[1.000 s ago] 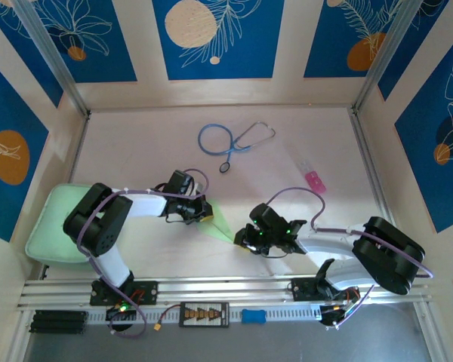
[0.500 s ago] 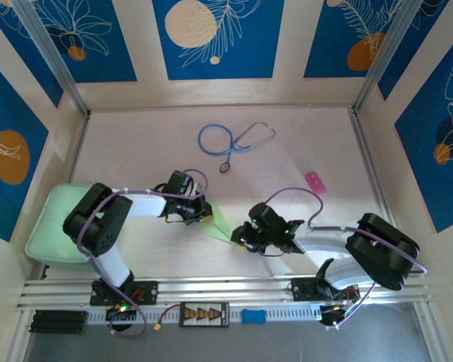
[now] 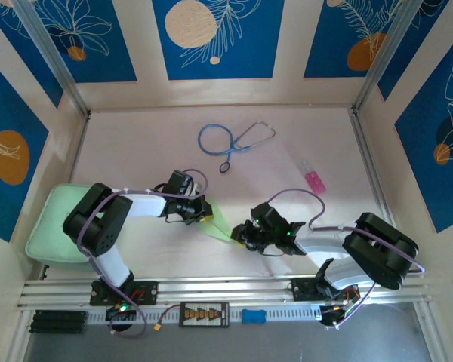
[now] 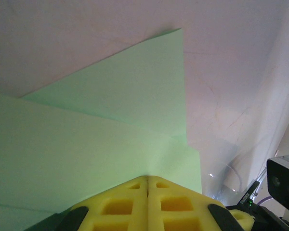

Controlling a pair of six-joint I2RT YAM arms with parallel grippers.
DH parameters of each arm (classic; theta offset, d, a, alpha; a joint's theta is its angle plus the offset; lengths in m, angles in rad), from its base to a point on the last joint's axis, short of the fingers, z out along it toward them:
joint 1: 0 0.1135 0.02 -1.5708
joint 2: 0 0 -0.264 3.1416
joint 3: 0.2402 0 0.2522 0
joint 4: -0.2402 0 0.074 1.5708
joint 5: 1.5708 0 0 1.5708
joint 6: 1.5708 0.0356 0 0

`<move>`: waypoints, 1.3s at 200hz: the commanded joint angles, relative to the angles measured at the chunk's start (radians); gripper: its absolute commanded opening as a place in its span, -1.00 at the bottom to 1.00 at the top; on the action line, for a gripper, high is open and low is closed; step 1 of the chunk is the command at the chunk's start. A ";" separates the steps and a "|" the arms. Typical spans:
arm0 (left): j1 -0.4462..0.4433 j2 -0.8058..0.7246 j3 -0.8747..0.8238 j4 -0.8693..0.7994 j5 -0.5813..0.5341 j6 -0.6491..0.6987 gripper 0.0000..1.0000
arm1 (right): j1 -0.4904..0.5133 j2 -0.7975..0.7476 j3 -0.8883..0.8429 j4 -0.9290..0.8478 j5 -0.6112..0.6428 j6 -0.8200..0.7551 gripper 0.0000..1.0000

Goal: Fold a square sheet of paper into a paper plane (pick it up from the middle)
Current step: Turn over the square sheet of paper at the center of the table.

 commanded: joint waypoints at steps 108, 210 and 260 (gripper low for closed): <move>0.014 -0.014 -0.014 -0.015 -0.002 -0.011 -0.82 | -0.005 0.048 -0.021 0.103 -0.017 -0.025 -0.55; 0.013 -0.069 0.008 -0.046 -0.006 0.006 -0.59 | -0.006 0.014 -0.037 0.100 -0.024 -0.052 -0.80; 0.013 -0.210 0.052 -0.192 -0.097 0.079 -0.20 | -0.008 -0.097 -0.036 -0.010 0.017 -0.122 -0.88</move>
